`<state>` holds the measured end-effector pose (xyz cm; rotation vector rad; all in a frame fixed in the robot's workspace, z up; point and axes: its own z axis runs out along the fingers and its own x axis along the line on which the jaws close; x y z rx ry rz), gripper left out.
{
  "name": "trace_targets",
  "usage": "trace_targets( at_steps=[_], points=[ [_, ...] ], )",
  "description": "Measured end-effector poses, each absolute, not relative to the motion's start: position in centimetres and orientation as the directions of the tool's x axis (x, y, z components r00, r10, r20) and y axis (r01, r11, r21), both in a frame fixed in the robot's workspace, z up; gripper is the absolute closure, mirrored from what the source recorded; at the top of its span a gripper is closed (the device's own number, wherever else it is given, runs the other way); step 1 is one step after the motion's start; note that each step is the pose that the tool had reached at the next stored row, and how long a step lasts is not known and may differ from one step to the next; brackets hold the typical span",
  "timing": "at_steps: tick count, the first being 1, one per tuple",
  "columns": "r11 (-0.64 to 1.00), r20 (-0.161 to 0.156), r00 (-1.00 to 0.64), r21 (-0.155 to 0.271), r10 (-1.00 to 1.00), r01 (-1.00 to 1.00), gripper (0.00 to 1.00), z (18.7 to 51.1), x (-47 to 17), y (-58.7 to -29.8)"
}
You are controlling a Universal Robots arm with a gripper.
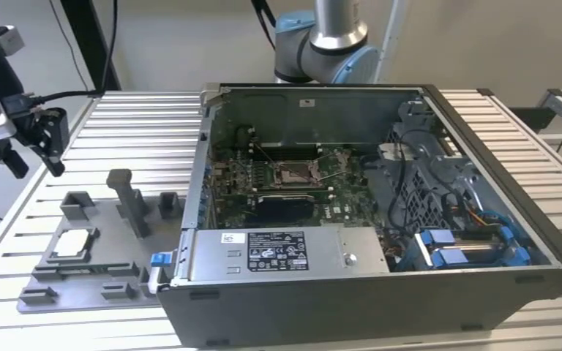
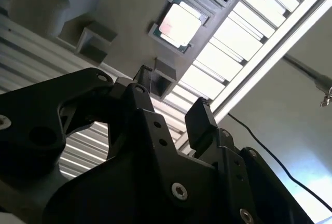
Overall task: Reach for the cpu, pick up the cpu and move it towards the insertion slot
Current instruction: 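Reach for the cpu, then pick up the cpu and move it towards the insertion slot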
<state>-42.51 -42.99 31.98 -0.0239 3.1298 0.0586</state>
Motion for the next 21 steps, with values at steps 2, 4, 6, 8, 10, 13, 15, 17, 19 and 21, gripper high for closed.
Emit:
trace_targets(
  at_steps=[2, 4, 6, 8, 10, 13, 15, 17, 19, 21],
  points=[
    [0.999, -0.011, -1.000, 0.037, -0.014, -0.015, 1.00, 31.7, -42.5, -43.0],
    [0.999, -0.011, -1.000, 0.037, -0.014, -0.014, 1.00, 31.4, -42.5, -43.0],
    [0.999, -0.011, -1.000, 0.037, -0.014, -0.014, 1.00, 31.0, -42.5, -43.0],
    [0.999, -0.011, -1.000, 0.037, -0.014, -0.014, 1.00, 30.7, -42.5, -43.0],
    [0.999, -0.011, -1.000, 0.037, -0.014, -0.014, 1.00, 30.3, -42.5, -43.0],
    [0.999, -0.011, -1.000, 0.037, -0.014, -0.014, 1.00, 29.8, -42.6, -43.0],
    [0.999, -0.011, -1.000, 0.037, -0.014, -0.014, 1.00, 29.4, -42.6, -43.0],
    [0.999, -0.011, -1.000, 0.037, -0.014, -0.014, 1.00, 29.1, -42.7, -43.0],
    [0.999, -0.011, -1.000, 0.037, -0.014, -0.014, 1.00, 28.7, -42.7, -43.0],
    [0.999, -0.012, -1.000, 0.039, -0.014, -0.014, 1.00, 28.3, -42.7, -43.1]
  ],
)
